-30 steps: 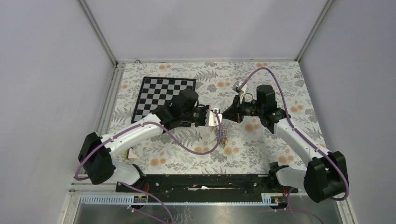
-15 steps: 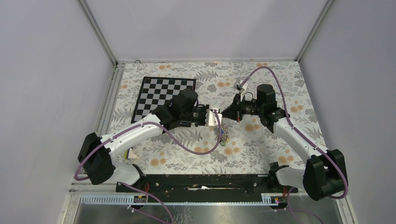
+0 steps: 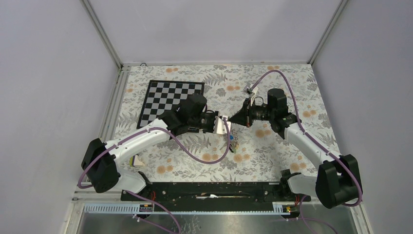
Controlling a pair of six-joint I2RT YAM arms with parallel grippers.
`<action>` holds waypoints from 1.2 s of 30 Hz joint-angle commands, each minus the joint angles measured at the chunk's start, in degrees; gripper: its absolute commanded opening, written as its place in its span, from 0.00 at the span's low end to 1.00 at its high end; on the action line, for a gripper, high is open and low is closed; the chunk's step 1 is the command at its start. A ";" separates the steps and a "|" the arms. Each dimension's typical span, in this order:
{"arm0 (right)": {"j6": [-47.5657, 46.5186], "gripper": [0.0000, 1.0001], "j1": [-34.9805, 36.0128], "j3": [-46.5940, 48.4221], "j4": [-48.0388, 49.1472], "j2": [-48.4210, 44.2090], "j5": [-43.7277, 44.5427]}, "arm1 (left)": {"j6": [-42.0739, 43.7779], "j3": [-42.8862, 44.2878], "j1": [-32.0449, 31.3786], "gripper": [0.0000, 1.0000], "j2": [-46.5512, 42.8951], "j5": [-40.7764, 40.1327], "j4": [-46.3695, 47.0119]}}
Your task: Put the keys on the keyring
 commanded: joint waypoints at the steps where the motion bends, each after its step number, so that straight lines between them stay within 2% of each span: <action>1: -0.31 0.00 -0.79 0.31 6.64 -0.72 1.05 | 2.23 0.80 -1.14 0.07 -0.94 5.23 -1.33; 11: -0.32 0.00 -1.13 0.40 7.46 -1.29 -0.98 | 5.24 0.10 -1.14 0.26 -2.74 4.42 -3.24; 16: -2.39 0.00 -1.36 -0.06 7.51 -2.05 -3.16 | 4.20 0.56 -0.66 0.31 -3.72 2.71 -2.93; 19: -4.14 0.00 -1.65 -0.40 7.52 -2.77 -5.70 | 0.80 0.67 0.94 0.34 -4.86 2.78 -1.18; 27: -11.51 0.00 -1.67 -0.40 7.19 -4.10 -15.48 | -13.26 0.29 5.07 0.53 -4.91 5.24 6.62; 31: -17.24 0.00 -1.67 1.27 1.74 -4.51 -17.84 | -18.37 1.72 6.15 0.54 -2.60 8.23 7.81; 36: -23.46 0.00 -1.67 3.64 -5.23 -5.04 -17.98 | -20.80 3.48 7.52 0.50 -1.00 15.81 6.44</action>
